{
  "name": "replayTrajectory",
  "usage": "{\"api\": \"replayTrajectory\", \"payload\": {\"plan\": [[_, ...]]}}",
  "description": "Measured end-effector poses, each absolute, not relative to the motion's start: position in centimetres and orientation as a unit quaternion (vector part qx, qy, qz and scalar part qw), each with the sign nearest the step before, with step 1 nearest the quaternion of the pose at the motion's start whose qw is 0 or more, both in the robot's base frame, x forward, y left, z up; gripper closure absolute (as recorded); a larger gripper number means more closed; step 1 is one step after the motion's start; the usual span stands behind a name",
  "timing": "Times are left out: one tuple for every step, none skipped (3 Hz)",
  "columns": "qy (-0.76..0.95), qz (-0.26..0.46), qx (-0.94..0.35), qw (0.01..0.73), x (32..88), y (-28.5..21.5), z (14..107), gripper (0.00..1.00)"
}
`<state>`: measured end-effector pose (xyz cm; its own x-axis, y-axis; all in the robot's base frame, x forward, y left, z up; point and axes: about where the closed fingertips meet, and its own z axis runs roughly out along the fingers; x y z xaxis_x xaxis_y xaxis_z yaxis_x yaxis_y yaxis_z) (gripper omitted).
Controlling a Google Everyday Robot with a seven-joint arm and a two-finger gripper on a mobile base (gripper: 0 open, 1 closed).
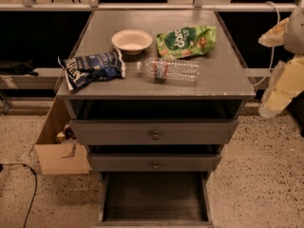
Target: Place water bottle into bottom drawer
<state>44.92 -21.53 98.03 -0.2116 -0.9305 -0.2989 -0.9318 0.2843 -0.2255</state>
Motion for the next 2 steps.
{"api": "replayTrajectory", "payload": {"plan": [[0.759, 0.063, -0.597, 0.254, 50.7, -19.2, 99.0, 0.00], [0.742, 0.082, -0.605, 0.277, 54.4, -17.0, 99.5, 0.00]]}}
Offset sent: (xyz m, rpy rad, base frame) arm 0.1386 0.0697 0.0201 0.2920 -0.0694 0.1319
